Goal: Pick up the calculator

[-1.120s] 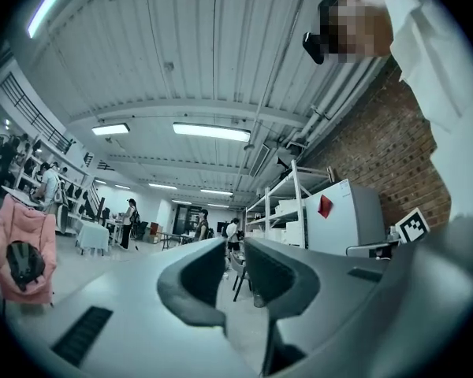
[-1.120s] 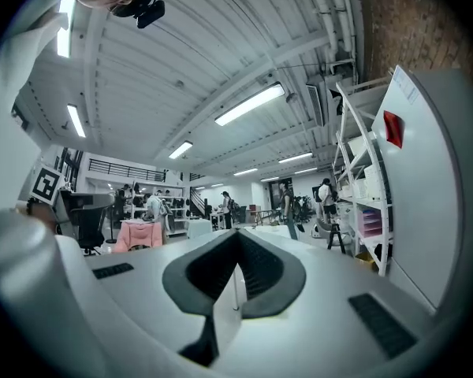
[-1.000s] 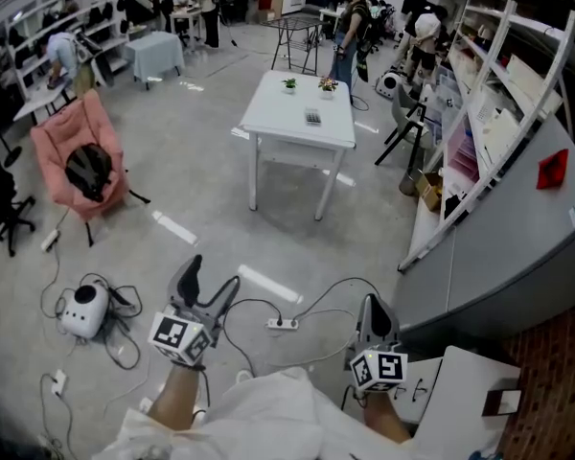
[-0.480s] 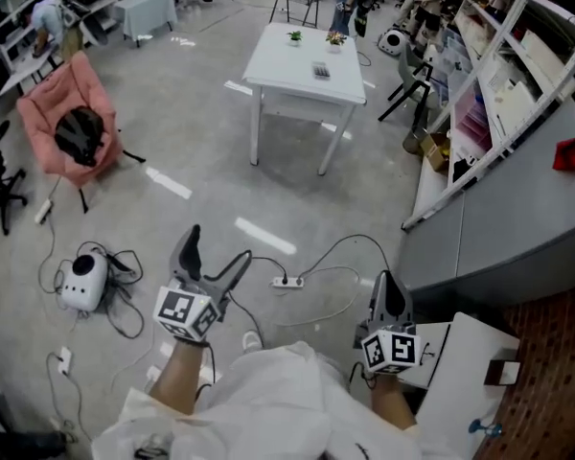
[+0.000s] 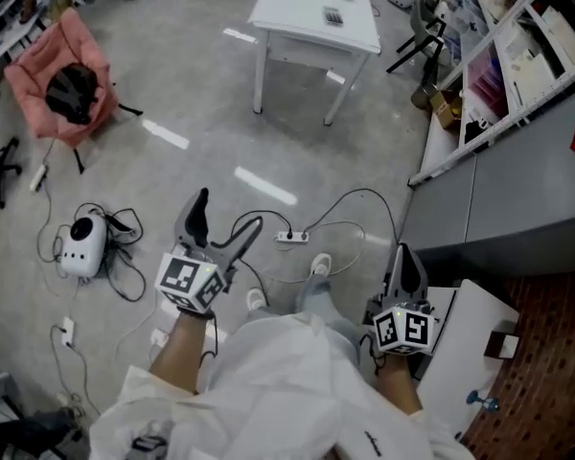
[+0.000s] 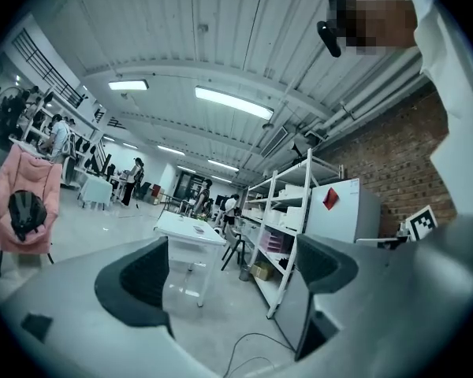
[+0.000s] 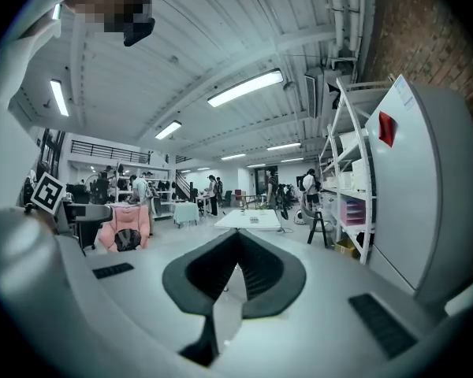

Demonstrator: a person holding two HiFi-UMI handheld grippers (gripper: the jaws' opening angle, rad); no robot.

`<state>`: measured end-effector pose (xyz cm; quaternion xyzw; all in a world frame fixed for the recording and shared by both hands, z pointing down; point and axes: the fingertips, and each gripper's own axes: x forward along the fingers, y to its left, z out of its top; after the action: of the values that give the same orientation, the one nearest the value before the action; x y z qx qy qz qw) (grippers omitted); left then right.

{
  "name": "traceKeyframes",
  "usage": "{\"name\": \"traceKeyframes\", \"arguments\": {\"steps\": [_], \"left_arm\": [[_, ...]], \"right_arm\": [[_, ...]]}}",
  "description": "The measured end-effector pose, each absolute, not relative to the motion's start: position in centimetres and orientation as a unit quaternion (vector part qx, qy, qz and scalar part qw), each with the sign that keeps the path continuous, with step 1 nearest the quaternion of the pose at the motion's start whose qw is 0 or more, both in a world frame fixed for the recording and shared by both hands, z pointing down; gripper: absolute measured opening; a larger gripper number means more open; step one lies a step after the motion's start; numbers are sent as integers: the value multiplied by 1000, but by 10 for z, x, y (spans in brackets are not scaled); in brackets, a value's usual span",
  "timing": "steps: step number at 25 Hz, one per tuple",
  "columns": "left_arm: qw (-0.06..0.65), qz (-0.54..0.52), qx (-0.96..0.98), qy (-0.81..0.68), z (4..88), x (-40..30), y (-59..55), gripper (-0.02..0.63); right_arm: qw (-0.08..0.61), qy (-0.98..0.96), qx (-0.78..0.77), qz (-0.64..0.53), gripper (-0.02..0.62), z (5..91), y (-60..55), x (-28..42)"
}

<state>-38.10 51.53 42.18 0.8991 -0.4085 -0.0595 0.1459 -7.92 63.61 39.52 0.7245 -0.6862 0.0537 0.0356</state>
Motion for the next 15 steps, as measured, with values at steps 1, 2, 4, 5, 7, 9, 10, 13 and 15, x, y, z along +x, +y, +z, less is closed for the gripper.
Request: {"name": "traceKeyframes", "arguments": {"steps": [1, 2, 4, 5, 7, 9, 10, 13, 15], "left_arm": [[149, -61, 898, -409, 421, -379, 514, 483], [150, -62, 898, -409, 421, -378, 513, 483], [148, -65, 898, -408, 419, -374, 510, 483], [148, -67, 898, -408, 418, -373, 508, 483], [148, -69, 897, -410, 416, -369, 501, 483], [145, -71, 896, -414, 412, -363, 491, 483], [142, -71, 895, -417, 410, -360, 485, 483], [135, -67, 895, -419, 408, -343, 461, 483], [132, -62, 896, -419, 407, -329, 443, 483]], "right_arm": [[36, -686, 724, 54, 18, 395, 634, -79], [37, -687, 723, 54, 17, 395, 631, -78], [37, -690, 721, 51, 17, 395, 625, -76], [36, -691, 720, 50, 17, 395, 620, -75], [32, -693, 718, 48, 17, 394, 610, -72], [26, -697, 716, 47, 17, 392, 597, -66], [23, -698, 714, 46, 17, 393, 590, -61], [17, -703, 709, 51, 17, 397, 566, -46], [12, -706, 706, 54, 18, 399, 545, -35]]}}
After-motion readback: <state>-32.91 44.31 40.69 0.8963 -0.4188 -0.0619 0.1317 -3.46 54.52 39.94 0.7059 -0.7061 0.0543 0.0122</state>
